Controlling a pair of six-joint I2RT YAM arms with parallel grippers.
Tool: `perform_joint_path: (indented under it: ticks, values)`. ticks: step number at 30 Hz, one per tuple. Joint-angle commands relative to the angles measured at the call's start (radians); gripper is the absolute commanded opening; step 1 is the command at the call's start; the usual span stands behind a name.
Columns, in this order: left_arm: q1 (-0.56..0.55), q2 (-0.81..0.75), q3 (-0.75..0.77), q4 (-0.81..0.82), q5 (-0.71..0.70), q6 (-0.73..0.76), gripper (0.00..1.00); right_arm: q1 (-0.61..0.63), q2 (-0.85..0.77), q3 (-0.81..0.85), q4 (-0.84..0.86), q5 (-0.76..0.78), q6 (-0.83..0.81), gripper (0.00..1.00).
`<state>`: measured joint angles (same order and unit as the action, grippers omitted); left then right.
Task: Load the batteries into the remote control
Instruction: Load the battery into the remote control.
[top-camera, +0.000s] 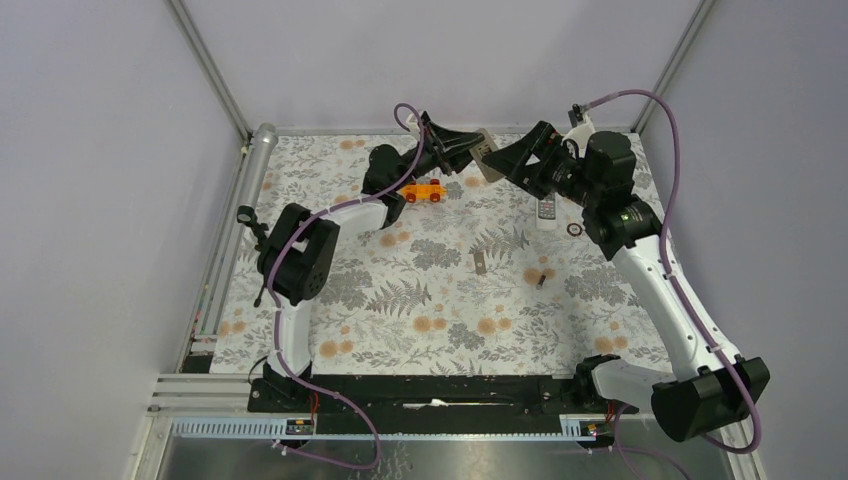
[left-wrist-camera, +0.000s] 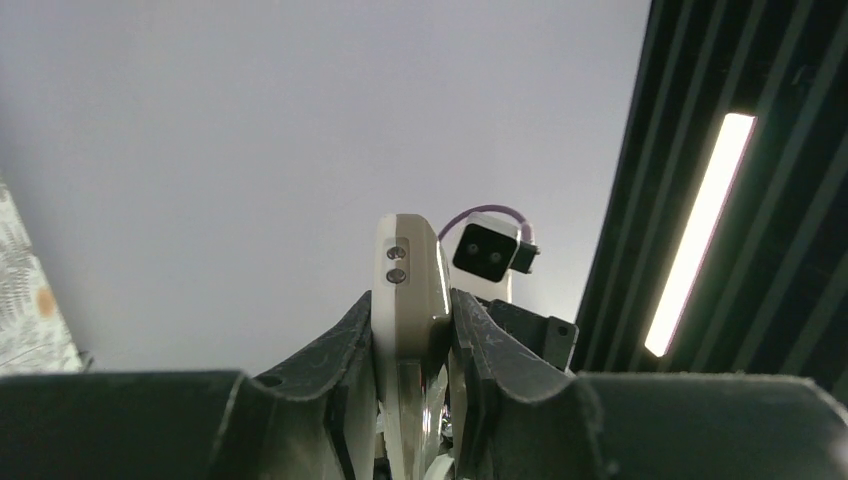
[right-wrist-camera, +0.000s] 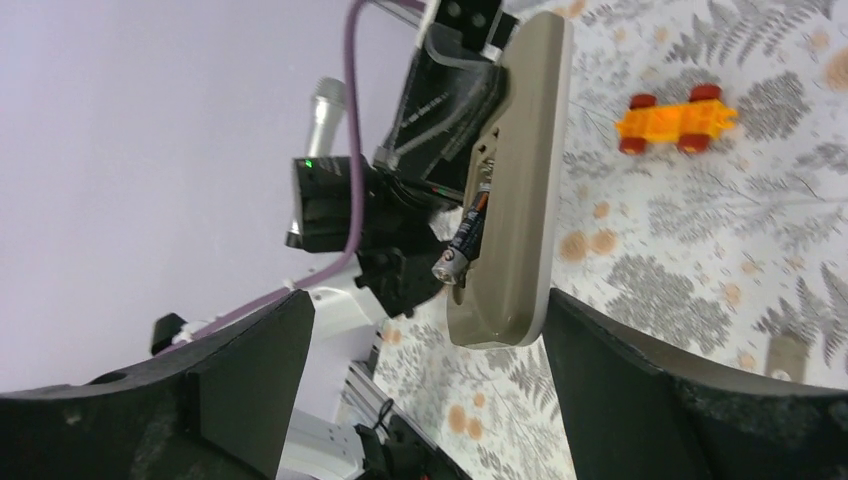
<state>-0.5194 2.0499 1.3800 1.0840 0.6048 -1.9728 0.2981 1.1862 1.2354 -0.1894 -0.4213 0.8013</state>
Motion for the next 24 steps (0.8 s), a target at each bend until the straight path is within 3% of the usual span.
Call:
perform_joint_path:
  ticks: [1, 6, 17, 24]
  values:
    - [-0.011, -0.075, -0.021, 0.156, -0.097, -0.118, 0.00, -0.004, -0.036, -0.036, 0.235, -0.009, 0.090, 0.88]
    - [-0.017, -0.079, -0.038, 0.196, -0.135, -0.150, 0.00, -0.003, -0.012, -0.031, 0.265, -0.010, 0.119, 0.71]
    - [-0.019, -0.086, -0.028, 0.186, -0.120, -0.124, 0.00, -0.004, 0.038, -0.010, 0.235, -0.022, 0.138, 0.51]
    - [-0.022, -0.086, -0.027, 0.189, -0.113, -0.115, 0.00, -0.003, 0.057, 0.005, 0.205, -0.019, 0.128, 0.46]
